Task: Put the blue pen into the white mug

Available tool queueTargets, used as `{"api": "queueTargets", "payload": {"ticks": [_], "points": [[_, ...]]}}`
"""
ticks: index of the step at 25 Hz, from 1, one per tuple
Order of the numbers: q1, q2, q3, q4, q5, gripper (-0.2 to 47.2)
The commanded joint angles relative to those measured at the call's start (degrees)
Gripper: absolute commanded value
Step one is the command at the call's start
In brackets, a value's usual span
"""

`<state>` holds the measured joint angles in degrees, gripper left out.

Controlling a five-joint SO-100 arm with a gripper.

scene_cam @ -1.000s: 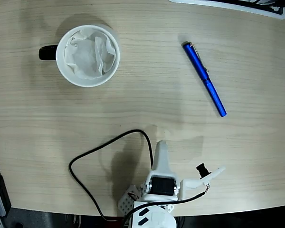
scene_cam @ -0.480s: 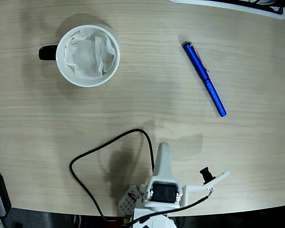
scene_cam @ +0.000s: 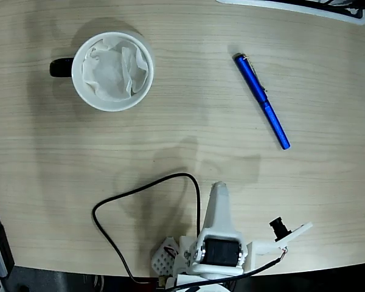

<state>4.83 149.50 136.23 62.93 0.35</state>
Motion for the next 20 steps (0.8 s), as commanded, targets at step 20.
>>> {"api": "queueTargets", "payload": {"ticks": [20], "points": [[4.7,-51.0,-41.0,-0.2,33.0,9.6]]}}
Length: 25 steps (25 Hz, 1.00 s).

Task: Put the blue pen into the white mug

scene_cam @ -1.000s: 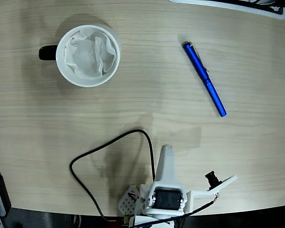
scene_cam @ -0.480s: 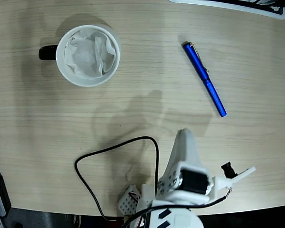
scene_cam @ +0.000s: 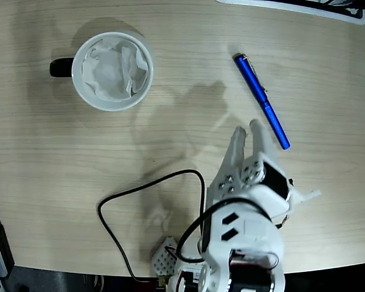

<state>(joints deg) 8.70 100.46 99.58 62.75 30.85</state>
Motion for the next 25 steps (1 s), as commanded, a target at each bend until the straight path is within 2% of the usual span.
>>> {"api": "queueTargets", "payload": {"ticks": [1,2,6,8,10,12,25], "points": [[0.7,-4.1,-5.6,0.0,3.1,9.8],[0.7,-6.2,-6.9,0.1,3.7,11.5],[1.0,-14.8,-10.5,0.2,4.7,12.4],[1.0,-18.3,-11.2,0.2,6.1,19.1],[1.0,-21.3,-11.8,0.1,6.6,19.2],[1.0,-23.6,-12.4,0.1,7.5,21.6],[2.4,-33.4,-20.0,-0.3,13.0,21.4]]}}
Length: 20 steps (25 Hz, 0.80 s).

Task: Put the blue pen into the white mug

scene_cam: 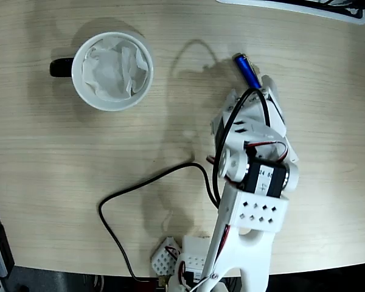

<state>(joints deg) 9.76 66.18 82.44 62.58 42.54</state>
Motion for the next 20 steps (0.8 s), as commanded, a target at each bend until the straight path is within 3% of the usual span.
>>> {"api": "queueTargets", "payload": {"ticks": [1,11,20], "points": [[1.3,0.5,-3.0,-0.3,1.5,21.4],[2.9,-2.5,-3.1,-3.3,1.8,21.4],[2.8,-5.5,-3.1,-5.0,1.8,18.5]]}}
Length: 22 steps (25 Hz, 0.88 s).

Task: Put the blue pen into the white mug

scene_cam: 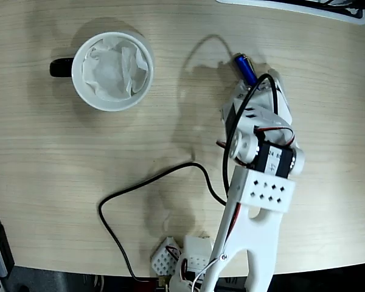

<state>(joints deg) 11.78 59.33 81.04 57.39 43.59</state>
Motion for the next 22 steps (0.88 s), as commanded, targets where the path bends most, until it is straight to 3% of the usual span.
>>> {"api": "queueTargets", "payload": {"ticks": [1,9,13,22], "points": [[0.8,1.1,-1.7,0.2,0.7,17.1],[1.1,-0.6,-1.7,-0.3,0.7,9.5],[1.6,-1.0,-1.7,-0.7,0.7,0.8],[2.0,0.7,-1.7,-0.8,0.7,0.1]]}}
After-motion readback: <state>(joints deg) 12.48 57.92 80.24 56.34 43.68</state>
